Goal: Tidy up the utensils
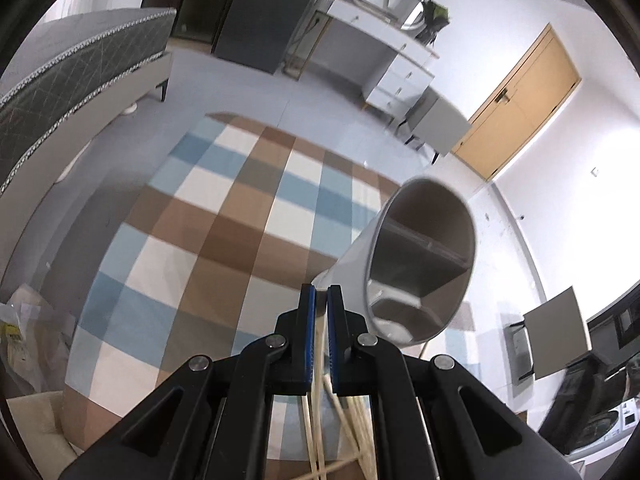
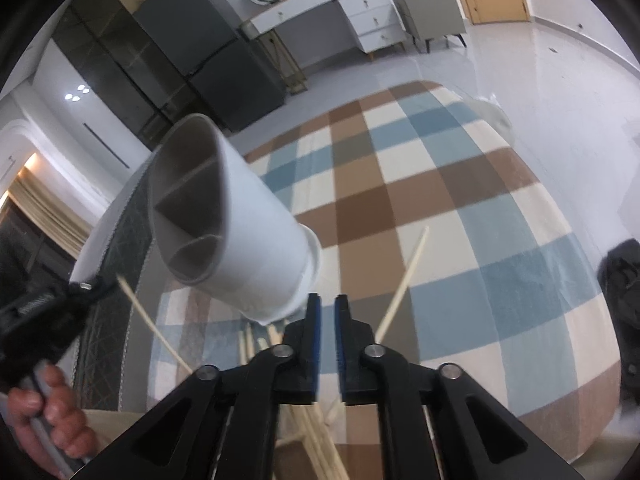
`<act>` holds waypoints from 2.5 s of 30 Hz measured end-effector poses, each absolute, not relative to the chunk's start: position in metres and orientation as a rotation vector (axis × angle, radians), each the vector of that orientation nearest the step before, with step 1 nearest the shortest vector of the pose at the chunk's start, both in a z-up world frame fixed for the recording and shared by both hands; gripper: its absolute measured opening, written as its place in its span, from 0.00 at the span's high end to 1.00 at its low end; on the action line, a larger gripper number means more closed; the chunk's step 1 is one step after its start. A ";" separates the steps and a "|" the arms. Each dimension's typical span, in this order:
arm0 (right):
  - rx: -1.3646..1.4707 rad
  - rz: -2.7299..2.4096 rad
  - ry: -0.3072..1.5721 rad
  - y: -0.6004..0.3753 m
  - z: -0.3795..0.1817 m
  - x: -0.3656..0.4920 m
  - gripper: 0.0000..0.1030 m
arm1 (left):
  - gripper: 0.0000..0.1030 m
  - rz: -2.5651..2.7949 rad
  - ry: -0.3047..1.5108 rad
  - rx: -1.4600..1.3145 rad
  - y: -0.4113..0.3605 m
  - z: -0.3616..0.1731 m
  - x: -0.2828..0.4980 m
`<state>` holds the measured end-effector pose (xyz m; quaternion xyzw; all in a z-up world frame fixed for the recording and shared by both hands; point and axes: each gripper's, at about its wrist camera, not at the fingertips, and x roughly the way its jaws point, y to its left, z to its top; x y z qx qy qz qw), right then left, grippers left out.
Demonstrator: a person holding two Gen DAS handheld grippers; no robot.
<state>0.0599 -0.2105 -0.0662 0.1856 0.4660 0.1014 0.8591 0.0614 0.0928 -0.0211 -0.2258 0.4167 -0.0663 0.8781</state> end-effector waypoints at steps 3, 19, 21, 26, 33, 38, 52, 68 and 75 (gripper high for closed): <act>0.382 0.160 1.015 -0.219 -0.074 0.069 0.71 | 0.99 -0.142 0.840 -0.467 0.098 -0.012 0.060; 0.212 -0.012 1.212 -0.227 -0.127 0.165 0.73 | 0.99 -0.151 0.802 -0.506 0.122 -0.008 0.069; 0.145 -0.027 1.197 -0.219 -0.128 0.166 0.77 | 0.99 -0.152 0.803 -0.507 0.124 -0.008 0.070; 0.070 -0.022 1.167 -0.210 -0.129 0.165 0.97 | 0.99 -0.148 0.804 -0.490 0.124 -0.007 0.072; 0.193 0.040 1.034 -0.224 -0.095 0.144 0.97 | 0.99 -0.137 0.788 -0.440 0.118 0.000 0.067; 0.220 0.122 0.886 -0.219 -0.050 0.108 0.98 | 1.00 -0.150 0.776 -0.383 0.104 0.008 0.059; 0.173 0.249 0.614 -0.197 0.016 0.032 0.98 | 1.00 -0.163 0.834 -0.292 0.093 0.021 0.045; 0.240 0.250 0.605 -0.213 0.013 0.032 0.98 | 0.52 -0.358 1.138 0.290 0.068 -0.082 0.117; 0.280 0.246 0.615 -0.219 0.010 0.041 0.98 | 0.52 -0.546 1.213 0.421 0.063 -0.130 0.139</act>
